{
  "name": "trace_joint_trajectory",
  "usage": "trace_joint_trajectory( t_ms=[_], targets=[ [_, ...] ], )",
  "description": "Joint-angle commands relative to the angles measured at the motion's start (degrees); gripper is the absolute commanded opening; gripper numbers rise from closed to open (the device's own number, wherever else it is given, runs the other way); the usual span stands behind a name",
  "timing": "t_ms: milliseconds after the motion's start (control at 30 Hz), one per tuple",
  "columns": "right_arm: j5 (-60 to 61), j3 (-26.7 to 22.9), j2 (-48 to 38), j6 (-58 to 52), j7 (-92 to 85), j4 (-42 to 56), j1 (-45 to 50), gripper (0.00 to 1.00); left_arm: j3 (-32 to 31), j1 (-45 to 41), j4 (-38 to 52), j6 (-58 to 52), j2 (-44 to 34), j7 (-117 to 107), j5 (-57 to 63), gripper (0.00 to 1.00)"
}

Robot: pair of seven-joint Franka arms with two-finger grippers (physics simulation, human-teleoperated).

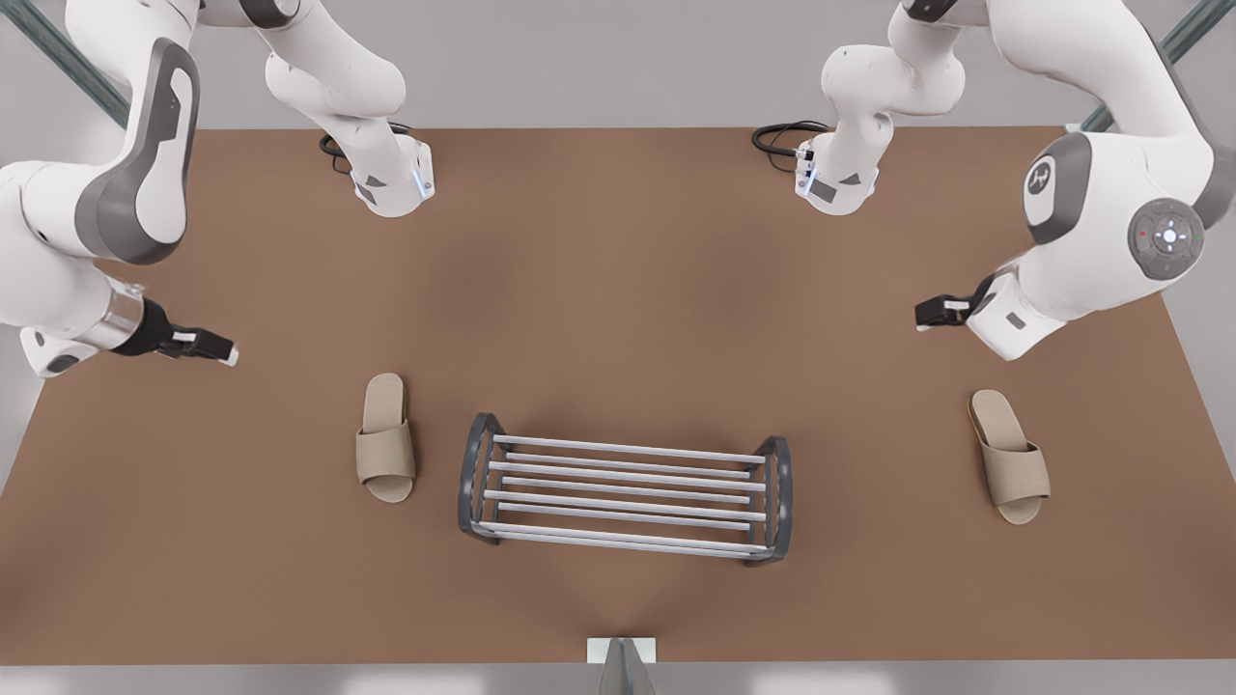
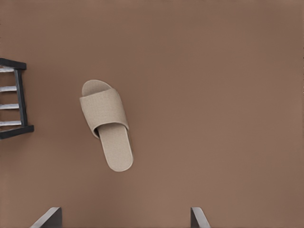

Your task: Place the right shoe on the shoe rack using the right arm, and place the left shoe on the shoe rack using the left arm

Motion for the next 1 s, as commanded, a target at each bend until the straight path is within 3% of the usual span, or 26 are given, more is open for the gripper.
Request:
trace_joint_trajectory(
  t_ms=[0, 67, 133, 200, 233, 300, 333, 400, 433, 467, 500, 533, 567, 633, 700, 767, 800, 833, 900, 967],
  targets=[
    [0.1, 0.0, -0.1, 4.7, 0.4, 0.7, 0.1, 1.00, 0.1, 0.1, 0.2, 1.5, 0.8, -3.2, -0.1, 1.00],
    [0.2, 0.0, -0.1, 4.7, 0.4, 1.0, 0.1, 1.00, 3.2, 0.2, -4.4, 5.5, 0.7, -3.6, -0.8, 1.00],
    [0.2, 0.1, -0.1, 3.6, 0.6, 1.2, 0.3, 1.00, 10.3, 0.2, -24.2, 43.0, 0.6, 4.2, -21.3, 1.00],
    [0.3, 0.4, -0.2, 3.2, -0.2, 1.3, 0.7, 1.00, 13.1, -0.7, -43.9, 70.1, -0.3, 44.9, -57.4, 1.00],
    [0.4, 1.2, -0.3, 0.1, -1.4, 1.4, 0.9, 1.00, 12.9, -1.9, -46.5, 75.5, 0.3, 67.4, -82.1, 1.00],
    [-4.8, 4.5, -0.9, -1.0, -5.3, -0.1, 2.4, 1.00, 13.0, -1.9, -50.1, 76.0, 0.9, 116.7, -132.8, 1.00],
    [-10.6, 4.5, -1.6, 4.0, -5.3, -3.5, 6.6, 1.00, 13.2, -1.8, -52.5, 74.2, -0.1, 130.2, -143.1, 1.00],
    [-14.2, 4.7, -8.0, 27.5, -6.6, -22.6, 6.9, 1.00, 13.5, 2.9, -56.6, 61.3, 0.4, 143.0, -148.8, 1.00],
    [-22.1, 5.7, -8.6, 35.1, -8.6, -26.5, 7.0, 1.00, 18.0, 3.6, -58.8, 51.3, 2.1, 148.5, -149.0, 1.00],
    [-32.2, 9.5, -7.9, 41.6, -11.6, -28.3, 4.4, 1.00, 20.2, 4.1, -59.8, 45.7, 3.0, 152.8, -149.9, 1.00],
    [-41.8, 12.9, -7.5, 55.2, -12.0, -34.2, 0.2, 1.00, 20.3, 4.5, -59.8, 43.0, 3.8, 152.8, -152.6, 1.00],
    [-53.4, 12.3, -5.9, 70.8, -11.5, -38.5, -2.9, 1.00, 20.3, 4.6, -59.8, 41.8, 5.9, 152.8, -155.8, 1.00],
    [-63.6, 7.8, -3.6, 79.9, -11.3, -38.5, -3.1, 1.00, 20.2, 5.9, -60.3, 35.9, 8.9, 152.8, -156.4, 1.00],
    [-77.3, 4.7, 0.8, 90.9, -11.3, -37.0, -4.9, 1.00, 20.1, 6.0, -59.8, 35.8, 9.3, 152.8, -157.3, 1.00],
    [-93.6, 5.1, 1.8, 92.3, -11.4, -35.0, -5.8, 1.00, 20.0, 6.8, -59.5, 35.9, 9.8, 152.8, -158.5, 1.00],
    [-96.1, 11.0, 0.2, 81.6, -8.5, -35.1, -5.4, 1.00, 20.0, 7.2, -59.2, 36.2, 9.8, 152.8, -158.5, 1.00],
    [-105.6, 11.5, -1.0, 77.2, 3.2, -35.3, -4.8, 1.00, 19.8, 7.4, -59.1, 35.9, 11.5, 152.6, -159.2, 1.00],
    [-127.2, 15.9, -1.7, 70.3, 27.3, -37.3, -4.8, 1.00, 19.1, 8.0, -57.8, 36.3, 12.1, 152.2, -159.9, 1.00],
    [-135.4, 19.3, -3.0, 63.3, 42.7, -42.7, -4.8, 1.00, 15.2, 10.2, -57.0, 36.5, 13.9, 151.9, -163.7, 1.00],
    [-147.1, 19.6, -4.5, 56.9, 62.3, -48.5, -4.8, 1.00, 14.9, 10.5, -56.5, 36.7, 14.0, 151.3, -163.9, 1.00]
  ],
)
